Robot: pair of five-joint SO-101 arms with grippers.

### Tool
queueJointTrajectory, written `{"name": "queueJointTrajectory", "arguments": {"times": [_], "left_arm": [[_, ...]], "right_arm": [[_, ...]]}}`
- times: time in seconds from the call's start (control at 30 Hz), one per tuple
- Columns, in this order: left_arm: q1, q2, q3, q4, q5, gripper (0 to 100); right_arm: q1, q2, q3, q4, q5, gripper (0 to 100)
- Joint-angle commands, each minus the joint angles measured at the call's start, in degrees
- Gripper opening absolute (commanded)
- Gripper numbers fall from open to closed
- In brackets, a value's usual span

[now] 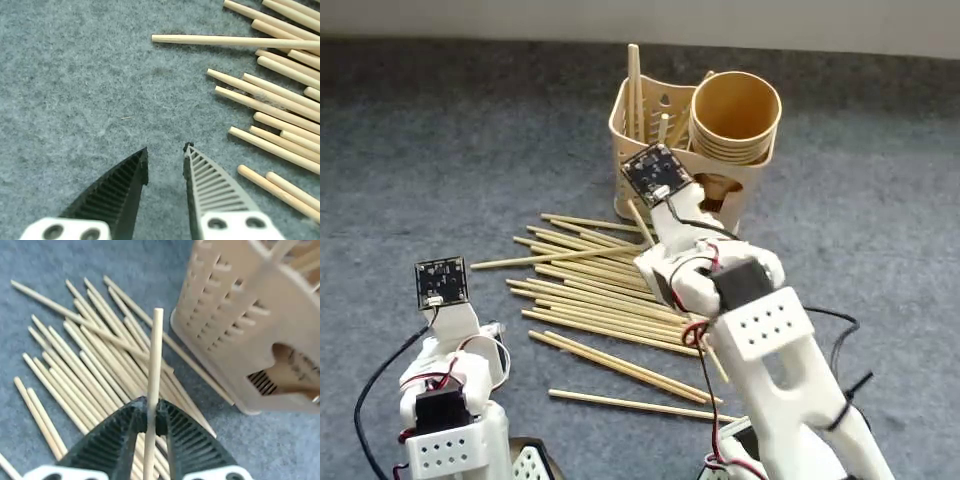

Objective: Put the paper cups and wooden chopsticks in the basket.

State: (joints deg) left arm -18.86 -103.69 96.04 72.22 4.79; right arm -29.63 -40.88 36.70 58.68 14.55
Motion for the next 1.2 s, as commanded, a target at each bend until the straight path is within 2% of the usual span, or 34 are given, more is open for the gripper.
{"name": "queueJointTrajectory", "arguments": {"times": [0.0,0.4,0.93,1.17], "left_arm": [[-0.3,0.1,1.2,0.2,-0.1,13],[-0.3,0.1,1.2,0.2,-0.1,13],[-0.3,0.1,1.2,0.2,-0.1,13],[-0.3,0.1,1.2,0.2,-0.1,13]], "right_arm": [[-1.0,-7.0,-1.9,-6.2,-0.4,0.5],[-0.7,-13.4,-1.9,-23.9,-0.4,0.5],[-0.7,-13.4,-1.9,-62.9,-0.2,0.5],[-0.7,-7.3,-3.1,-70.1,-0.1,0.5]]}}
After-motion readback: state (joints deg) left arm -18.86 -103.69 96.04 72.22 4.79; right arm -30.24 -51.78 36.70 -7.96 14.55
